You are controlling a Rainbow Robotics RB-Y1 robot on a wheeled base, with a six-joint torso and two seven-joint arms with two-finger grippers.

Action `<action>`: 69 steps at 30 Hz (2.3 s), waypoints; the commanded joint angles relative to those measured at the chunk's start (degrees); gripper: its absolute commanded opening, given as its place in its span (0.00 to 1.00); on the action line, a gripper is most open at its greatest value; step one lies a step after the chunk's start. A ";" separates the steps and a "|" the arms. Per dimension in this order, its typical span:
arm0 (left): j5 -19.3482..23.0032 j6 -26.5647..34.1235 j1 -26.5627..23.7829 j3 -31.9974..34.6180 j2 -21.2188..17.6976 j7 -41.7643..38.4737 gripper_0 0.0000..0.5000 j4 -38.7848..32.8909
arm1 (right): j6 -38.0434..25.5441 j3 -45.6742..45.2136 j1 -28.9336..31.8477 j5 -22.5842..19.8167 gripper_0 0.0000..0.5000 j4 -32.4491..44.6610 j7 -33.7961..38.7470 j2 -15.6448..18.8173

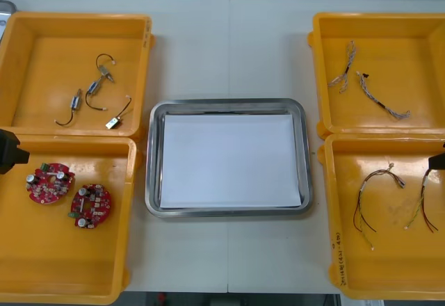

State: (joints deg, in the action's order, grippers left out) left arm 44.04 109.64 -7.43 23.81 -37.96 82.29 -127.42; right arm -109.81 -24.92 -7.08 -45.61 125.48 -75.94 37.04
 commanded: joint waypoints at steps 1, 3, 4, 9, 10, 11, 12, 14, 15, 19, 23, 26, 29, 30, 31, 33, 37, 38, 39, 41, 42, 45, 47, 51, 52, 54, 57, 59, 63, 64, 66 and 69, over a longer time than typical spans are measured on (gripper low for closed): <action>-0.45 0.36 1.02 -0.52 -2.47 -4.86 1.00 -0.37 | -0.19 0.57 0.66 -0.27 1.00 1.79 3.08 0.05; -0.45 0.36 1.02 -0.52 -2.47 -4.86 1.00 -0.37 | -0.19 0.57 0.66 -0.27 1.00 1.79 3.08 0.05; -0.45 0.36 1.02 -0.52 -2.47 -4.86 1.00 -0.37 | -0.19 0.57 0.66 -0.27 1.00 1.79 3.08 0.05; -0.45 0.36 1.02 -0.52 -2.47 -4.86 1.00 -0.37 | -0.19 0.57 0.66 -0.27 1.00 1.79 3.08 0.05; -0.45 0.36 1.02 -0.52 -2.47 -4.86 1.00 -0.37 | -0.19 0.57 0.66 -0.27 1.00 1.79 3.08 0.05; -0.45 0.36 1.02 -0.52 -2.47 -4.86 1.00 -0.37 | -0.19 0.57 0.66 -0.27 1.00 1.79 3.08 0.05; -0.45 0.36 1.02 -0.52 -2.47 -4.86 1.00 -0.37 | -0.19 0.57 0.66 -0.27 1.00 1.79 3.08 0.05; -0.45 0.36 1.02 -0.52 -2.47 -4.86 1.00 -0.37 | -0.19 0.57 0.66 -0.27 1.00 1.79 3.08 0.05; -0.45 0.36 1.02 -0.52 -2.47 -4.86 1.00 -0.37 | -0.19 0.57 0.66 -0.27 1.00 1.79 3.08 0.05; -0.45 0.36 1.02 -0.52 -2.47 -4.86 1.00 -0.37 | -0.19 0.57 0.66 -0.27 1.00 1.79 3.08 0.05; -0.45 0.36 1.02 -0.52 -2.47 -4.86 1.00 -0.37 | -0.19 0.57 0.66 -0.27 1.00 1.79 3.08 0.05; -0.45 0.36 1.02 -0.52 -2.47 -4.86 1.00 -0.37 | -0.19 0.57 0.66 -0.27 1.00 1.79 3.08 0.05; -0.45 0.36 1.02 -0.52 -2.47 -4.86 1.00 -0.37 | -0.19 0.57 0.66 -0.27 1.00 1.79 3.08 0.05; -0.45 0.36 1.02 -0.52 -2.47 -4.86 1.00 -0.37 | -0.19 0.57 0.66 -0.27 1.00 1.79 3.08 0.05; -0.45 0.36 1.02 -0.52 -2.47 -4.86 1.00 -0.37 | -0.19 0.57 0.66 -0.27 1.00 1.79 3.08 0.05; -0.45 0.36 1.02 -0.52 -2.47 -4.86 1.00 -0.37 | -0.19 0.57 0.66 -0.27 1.00 1.79 3.08 0.05; -0.45 0.36 1.02 -0.52 -2.47 -4.86 1.00 -0.37 | -0.19 0.57 0.66 -0.27 1.00 1.79 3.08 0.05; -0.45 0.36 1.02 -0.52 -2.47 -4.86 1.00 -0.37 | -0.19 0.57 0.66 -0.27 1.00 1.79 3.08 0.05; -0.45 0.36 1.02 -0.52 -2.47 -4.86 1.00 -0.37 | -0.19 0.57 0.66 -0.27 1.00 1.79 3.08 0.05; -0.45 0.36 1.02 -0.52 -2.47 -4.86 1.00 -0.37 | -0.19 0.57 0.66 -0.27 1.00 1.79 3.08 0.05; -0.45 0.36 1.02 -0.52 -2.47 -4.86 1.00 -0.37 | -0.19 0.57 0.66 -0.27 1.00 1.79 3.08 0.05; -0.45 0.36 1.02 -0.52 -2.47 -4.86 1.00 -0.37 | -0.19 0.57 0.66 -0.27 1.00 1.79 3.08 0.05; -0.45 0.36 1.02 -0.52 -2.47 -4.86 1.00 -0.37 | -0.19 0.57 0.66 -0.27 1.00 1.79 3.08 0.05; -0.45 0.36 1.02 -0.52 -2.47 -4.86 1.00 -0.37 | -0.19 0.57 0.66 -0.27 1.00 1.79 3.08 0.05; -0.45 0.36 1.02 -0.52 -2.47 -4.86 1.00 -0.37 | -0.19 0.57 0.66 -0.27 1.00 1.79 3.08 0.05; -0.45 0.36 1.02 -0.52 -2.47 -4.86 1.00 -0.37 | -0.19 0.57 0.66 -0.27 1.00 1.79 3.08 0.05; -0.45 0.36 1.02 -0.52 -2.47 -4.86 1.00 -0.37 | -0.19 0.57 0.66 -0.27 1.00 1.79 3.08 0.05; -0.45 0.36 1.02 -0.52 -2.47 -4.86 1.00 -0.37 | -0.19 0.57 0.66 -0.27 1.00 1.79 3.08 0.05; -0.45 0.36 1.02 -0.52 -2.47 -4.86 1.00 -0.37 | -0.19 0.57 0.66 -0.27 1.00 1.79 3.08 0.05; -0.45 0.36 1.02 -0.52 -2.47 -4.86 1.00 -0.37 | -0.19 0.57 0.66 -0.27 1.00 1.79 3.08 0.05; -0.45 0.36 1.02 -0.52 -2.47 -4.86 1.00 -0.37 | -0.19 0.57 0.66 -0.27 1.00 1.79 3.08 0.05; -0.45 0.36 1.02 -0.52 -2.47 -4.86 1.00 -0.37 | -0.19 0.57 0.66 -0.27 1.00 1.79 3.08 0.05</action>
State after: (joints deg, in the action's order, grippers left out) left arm 44.04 109.64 -7.43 23.81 -37.96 82.27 -127.42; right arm -109.81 -24.92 -7.08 -45.61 125.48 -75.94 37.04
